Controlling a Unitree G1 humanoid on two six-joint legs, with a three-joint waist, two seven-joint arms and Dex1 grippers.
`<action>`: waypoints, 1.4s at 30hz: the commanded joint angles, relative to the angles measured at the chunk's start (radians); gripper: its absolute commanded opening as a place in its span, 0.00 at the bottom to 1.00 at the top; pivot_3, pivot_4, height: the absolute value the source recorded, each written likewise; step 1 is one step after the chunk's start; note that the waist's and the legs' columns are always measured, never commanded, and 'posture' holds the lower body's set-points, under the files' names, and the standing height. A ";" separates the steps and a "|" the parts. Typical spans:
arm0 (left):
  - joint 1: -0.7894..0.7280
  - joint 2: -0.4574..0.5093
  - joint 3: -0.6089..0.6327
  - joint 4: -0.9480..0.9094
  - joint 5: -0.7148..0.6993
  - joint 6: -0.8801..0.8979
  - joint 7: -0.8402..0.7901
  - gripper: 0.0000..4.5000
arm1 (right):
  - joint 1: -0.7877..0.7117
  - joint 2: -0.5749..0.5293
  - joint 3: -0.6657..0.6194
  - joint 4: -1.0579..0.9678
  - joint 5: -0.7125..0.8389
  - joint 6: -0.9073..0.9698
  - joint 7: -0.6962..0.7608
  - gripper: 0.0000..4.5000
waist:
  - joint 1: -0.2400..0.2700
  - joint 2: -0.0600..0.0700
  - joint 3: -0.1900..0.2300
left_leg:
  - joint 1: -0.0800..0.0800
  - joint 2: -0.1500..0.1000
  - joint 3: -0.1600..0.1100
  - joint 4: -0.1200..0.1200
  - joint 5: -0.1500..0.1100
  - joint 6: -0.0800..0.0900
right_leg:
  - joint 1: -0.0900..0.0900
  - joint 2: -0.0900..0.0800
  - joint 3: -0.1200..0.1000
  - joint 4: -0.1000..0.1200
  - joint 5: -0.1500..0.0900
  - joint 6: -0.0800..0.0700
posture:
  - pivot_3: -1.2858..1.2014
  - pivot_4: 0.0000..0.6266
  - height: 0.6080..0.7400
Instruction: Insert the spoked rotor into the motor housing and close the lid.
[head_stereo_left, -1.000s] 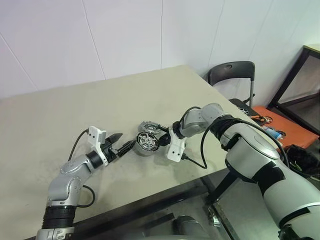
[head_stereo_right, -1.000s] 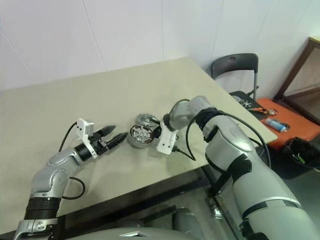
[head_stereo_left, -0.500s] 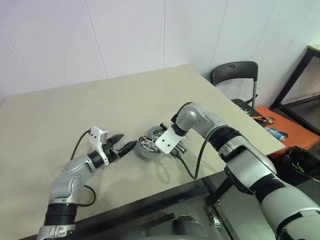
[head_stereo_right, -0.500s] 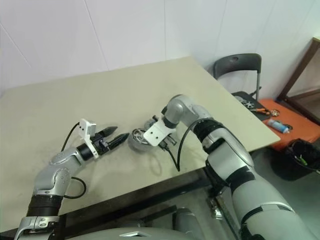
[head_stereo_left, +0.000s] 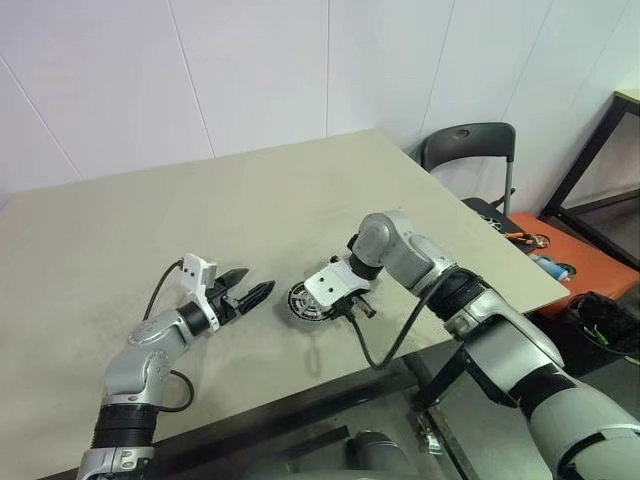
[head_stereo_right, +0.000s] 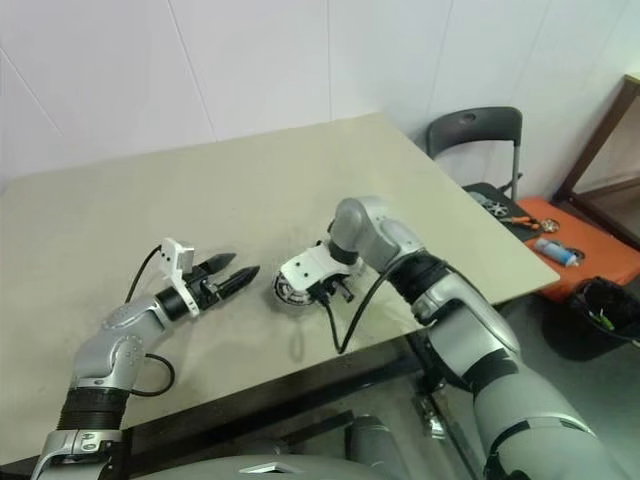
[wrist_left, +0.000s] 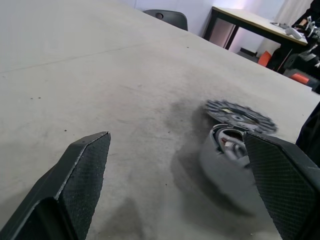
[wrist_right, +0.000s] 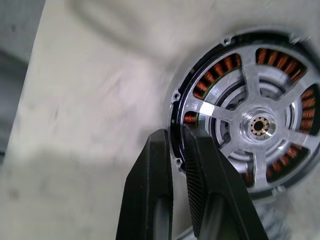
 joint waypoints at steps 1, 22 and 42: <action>-0.005 -0.005 -0.008 -0.023 0.008 -0.028 -0.001 1.00 | -0.052 0.060 -0.017 0.061 -0.023 0.077 -0.116 0.03 | -0.006 -0.001 -0.001 | 0.001 0.000 0.000 0.000 0.000 0.000 | 0.000 0.000 0.000 0.001 0.000 0.000 | 0.52 0.00 1.00; 0.016 -0.013 -0.001 0.031 0.020 -0.081 -0.014 1.00 | -0.091 0.121 -0.007 0.212 -0.003 0.039 -0.204 0.30 | -0.034 0.000 0.001 | 0.017 0.017 0.011 -0.001 0.001 -0.002 | 0.016 0.013 0.001 -0.001 -0.001 0.001 | 0.52 0.00 1.00; -0.023 -0.004 0.012 0.116 0.013 -0.135 -0.066 1.00 | 0.103 -0.093 -0.453 -0.382 0.364 0.669 -0.254 0.44 | 0.021 -0.001 0.001 | -0.001 0.018 0.009 -0.002 -0.003 -0.005 | 0.001 0.012 -0.001 -0.012 0.002 -0.004 | 0.52 0.00 1.00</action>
